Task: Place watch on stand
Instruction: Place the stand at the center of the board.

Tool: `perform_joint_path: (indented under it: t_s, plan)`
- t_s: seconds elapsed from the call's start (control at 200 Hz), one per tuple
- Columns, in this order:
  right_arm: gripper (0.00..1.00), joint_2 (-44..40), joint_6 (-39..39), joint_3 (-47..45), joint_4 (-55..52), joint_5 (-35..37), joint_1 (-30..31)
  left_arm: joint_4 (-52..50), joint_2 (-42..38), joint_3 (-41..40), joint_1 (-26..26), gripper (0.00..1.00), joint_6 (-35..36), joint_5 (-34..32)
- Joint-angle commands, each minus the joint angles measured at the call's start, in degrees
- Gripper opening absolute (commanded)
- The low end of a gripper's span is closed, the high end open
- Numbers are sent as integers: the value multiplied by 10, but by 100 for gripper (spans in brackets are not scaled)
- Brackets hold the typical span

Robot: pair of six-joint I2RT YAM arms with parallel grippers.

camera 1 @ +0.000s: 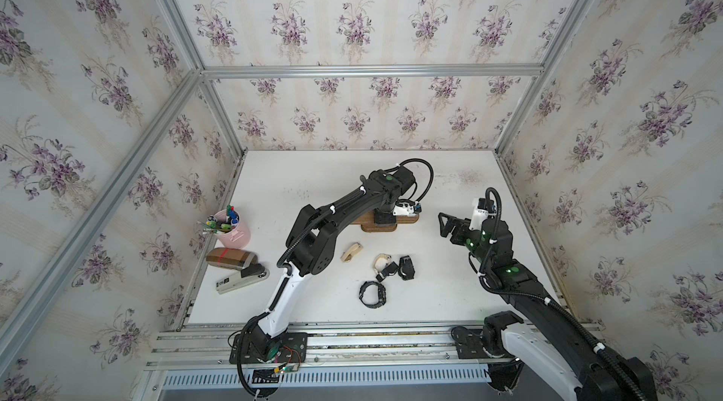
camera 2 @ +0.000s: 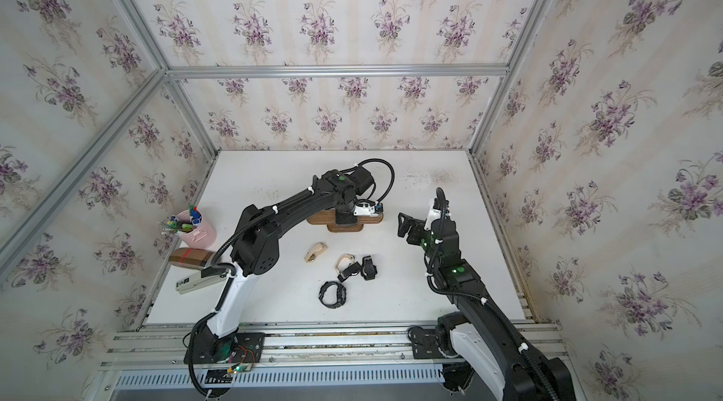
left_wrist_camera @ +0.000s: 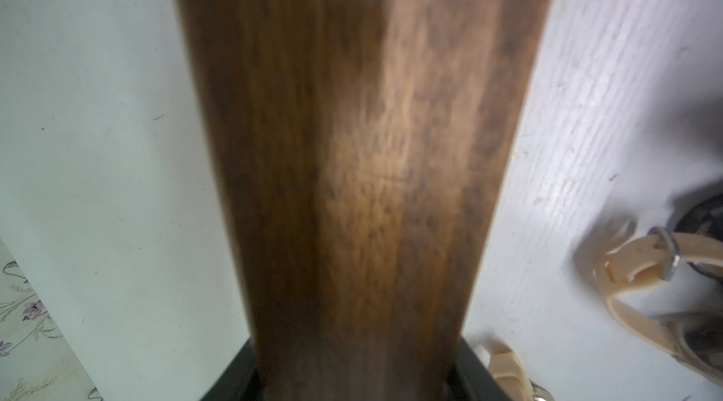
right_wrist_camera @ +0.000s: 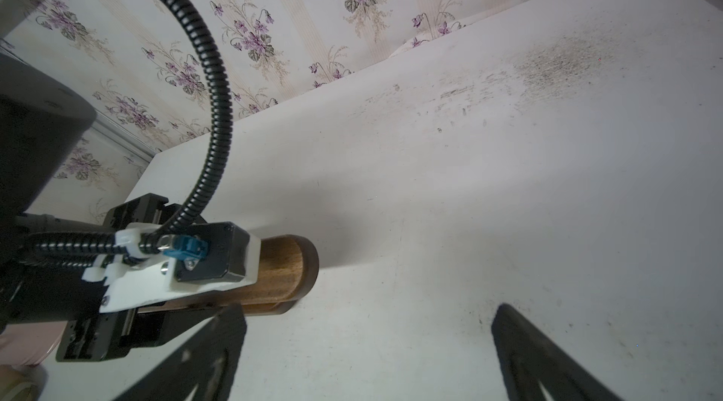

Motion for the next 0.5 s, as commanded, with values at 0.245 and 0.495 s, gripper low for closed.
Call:
perform_joint_path:
  t_s: [0.245, 0.495]
  plan:
    - [99, -5, 5, 8, -11, 4, 1, 7, 15, 13, 1, 70, -5, -24]
    - [99, -5, 3, 11, -21, 3, 3, 65, -37, -35, 1, 100, -26, -13]
